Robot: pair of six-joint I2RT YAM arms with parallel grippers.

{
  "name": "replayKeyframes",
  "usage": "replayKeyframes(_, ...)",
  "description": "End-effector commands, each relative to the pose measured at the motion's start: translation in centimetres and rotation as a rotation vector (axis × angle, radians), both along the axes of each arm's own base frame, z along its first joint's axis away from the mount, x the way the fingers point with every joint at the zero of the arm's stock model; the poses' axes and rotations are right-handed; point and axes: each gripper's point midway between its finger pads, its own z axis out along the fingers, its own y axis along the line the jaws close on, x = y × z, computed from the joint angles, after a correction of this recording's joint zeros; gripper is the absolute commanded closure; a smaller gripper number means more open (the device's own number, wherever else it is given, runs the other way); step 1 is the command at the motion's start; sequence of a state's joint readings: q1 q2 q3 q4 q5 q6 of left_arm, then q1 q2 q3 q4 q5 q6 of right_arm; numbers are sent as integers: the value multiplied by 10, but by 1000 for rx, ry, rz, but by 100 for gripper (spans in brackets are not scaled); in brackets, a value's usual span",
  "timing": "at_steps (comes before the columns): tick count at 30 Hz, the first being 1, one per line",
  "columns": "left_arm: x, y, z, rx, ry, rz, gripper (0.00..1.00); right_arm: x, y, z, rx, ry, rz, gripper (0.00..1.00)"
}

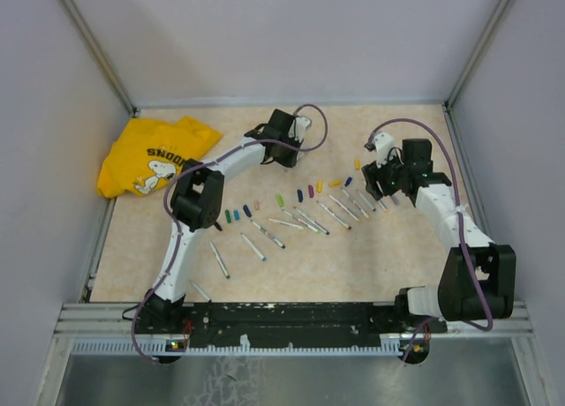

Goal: Open the pen caps
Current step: Pick up the pen from the center of the board.

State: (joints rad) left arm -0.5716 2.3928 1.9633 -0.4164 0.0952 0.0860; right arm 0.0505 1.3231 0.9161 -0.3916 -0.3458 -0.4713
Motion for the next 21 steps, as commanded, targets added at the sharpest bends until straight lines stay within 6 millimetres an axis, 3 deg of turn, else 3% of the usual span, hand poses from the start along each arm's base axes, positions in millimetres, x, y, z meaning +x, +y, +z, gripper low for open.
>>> replayKeyframes(1,-11,11,-21,67,49,14,91,5,10,11,31,-23,31,39)
replayKeyframes(3,-7,13,-13,65,23,37,99,0,19,15,79,-11,60,40)
replayKeyframes(6,-1,14,11,31,-33,80,100,-7,35,23,157,-7,105,40)
replayKeyframes(13,-8,16,93,-201,-237,156,100,-19,63,59,326,-85,176,39)
replayKeyframes(17,-35,17,142,-381,-317,140,100,-30,75,81,406,-197,233,38)
replayKeyframes(18,-49,18,155,-442,-340,118,100,-35,79,84,435,-214,249,38)
replayKeyframes(19,-61,16,156,-497,-338,94,100,-41,84,89,466,-231,276,38)
replayKeyframes(20,-75,16,178,-580,-366,71,100,-47,88,94,499,-249,299,38)
replayKeyframes(21,-90,16,175,-637,-349,57,100,-53,93,100,549,-248,309,38)
